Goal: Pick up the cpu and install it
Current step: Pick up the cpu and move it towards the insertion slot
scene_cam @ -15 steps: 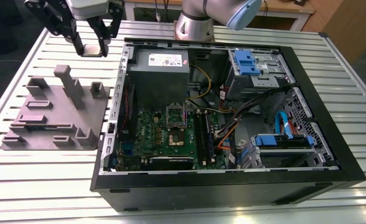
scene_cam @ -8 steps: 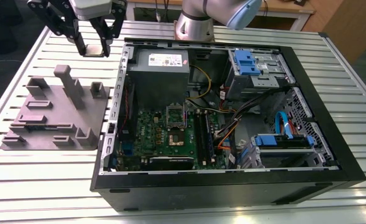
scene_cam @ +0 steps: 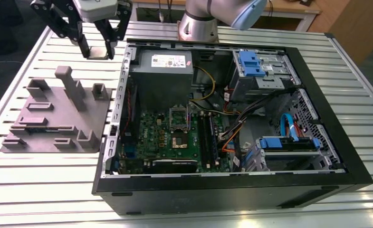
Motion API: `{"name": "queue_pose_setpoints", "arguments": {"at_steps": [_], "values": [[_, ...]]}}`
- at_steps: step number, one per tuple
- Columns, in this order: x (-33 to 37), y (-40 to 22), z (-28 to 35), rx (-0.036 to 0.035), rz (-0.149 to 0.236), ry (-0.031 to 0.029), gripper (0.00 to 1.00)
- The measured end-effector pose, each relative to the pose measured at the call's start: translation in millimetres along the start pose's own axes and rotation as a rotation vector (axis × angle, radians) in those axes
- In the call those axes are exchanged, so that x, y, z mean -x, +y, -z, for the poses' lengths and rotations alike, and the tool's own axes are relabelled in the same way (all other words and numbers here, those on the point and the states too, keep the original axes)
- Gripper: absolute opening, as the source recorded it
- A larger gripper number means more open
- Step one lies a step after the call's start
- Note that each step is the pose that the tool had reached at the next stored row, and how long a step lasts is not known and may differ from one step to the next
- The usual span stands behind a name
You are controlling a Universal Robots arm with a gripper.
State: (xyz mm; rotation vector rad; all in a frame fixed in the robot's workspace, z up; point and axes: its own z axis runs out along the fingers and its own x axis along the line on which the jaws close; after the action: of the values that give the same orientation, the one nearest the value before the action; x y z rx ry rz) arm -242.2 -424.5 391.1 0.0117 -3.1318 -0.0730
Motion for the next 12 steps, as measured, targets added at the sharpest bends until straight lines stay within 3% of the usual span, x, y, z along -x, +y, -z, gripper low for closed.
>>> {"name": "queue_pose_setpoints", "arguments": {"at_steps": [3,6,12], "values": [[0.4,-7.7,-0.1,-0.0002,0.0,0.0001,0.47],[3.3,-11.4,-0.3,-0.0002,0.0,0.0,0.47],[25.5,-12.1,-0.6,-0.0001,0.0,0.0008,0.47]]}}
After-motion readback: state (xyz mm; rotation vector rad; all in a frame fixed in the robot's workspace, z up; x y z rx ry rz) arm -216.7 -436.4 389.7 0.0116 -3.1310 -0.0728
